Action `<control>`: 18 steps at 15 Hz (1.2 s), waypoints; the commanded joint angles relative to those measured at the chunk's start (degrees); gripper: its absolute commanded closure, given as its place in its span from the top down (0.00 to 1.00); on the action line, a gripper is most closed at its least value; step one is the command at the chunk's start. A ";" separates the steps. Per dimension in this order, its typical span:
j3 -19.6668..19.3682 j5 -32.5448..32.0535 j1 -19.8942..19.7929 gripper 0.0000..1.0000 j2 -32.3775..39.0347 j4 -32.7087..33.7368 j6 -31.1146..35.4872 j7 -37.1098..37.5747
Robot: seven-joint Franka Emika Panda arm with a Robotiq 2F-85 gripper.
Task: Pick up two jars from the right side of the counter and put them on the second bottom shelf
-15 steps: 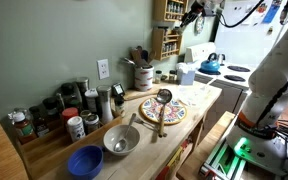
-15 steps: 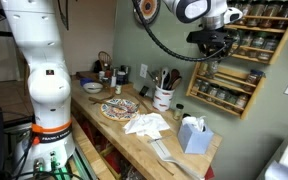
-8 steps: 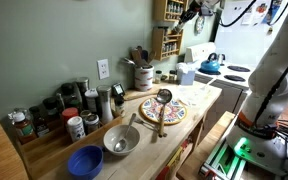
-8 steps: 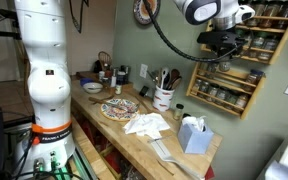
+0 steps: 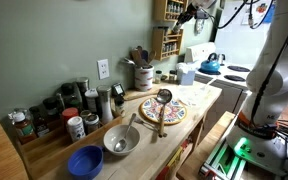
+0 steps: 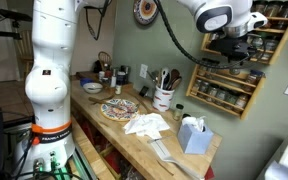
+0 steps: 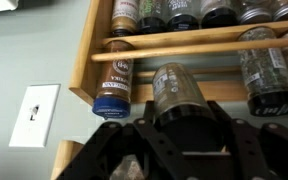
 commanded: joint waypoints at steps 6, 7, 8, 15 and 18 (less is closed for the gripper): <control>6.58 2.24 -7.75 0.29 8.51 9.70 -2.61 -1.87; 7.19 2.02 -8.24 0.29 9.11 10.40 -2.91 -1.80; 7.69 1.68 -8.65 0.29 9.66 10.93 -3.20 -1.71; 8.25 -2.82 -10.03 0.29 11.78 14.14 -9.95 1.35; 8.17 -4.55 -10.22 0.29 12.12 15.20 -10.06 1.72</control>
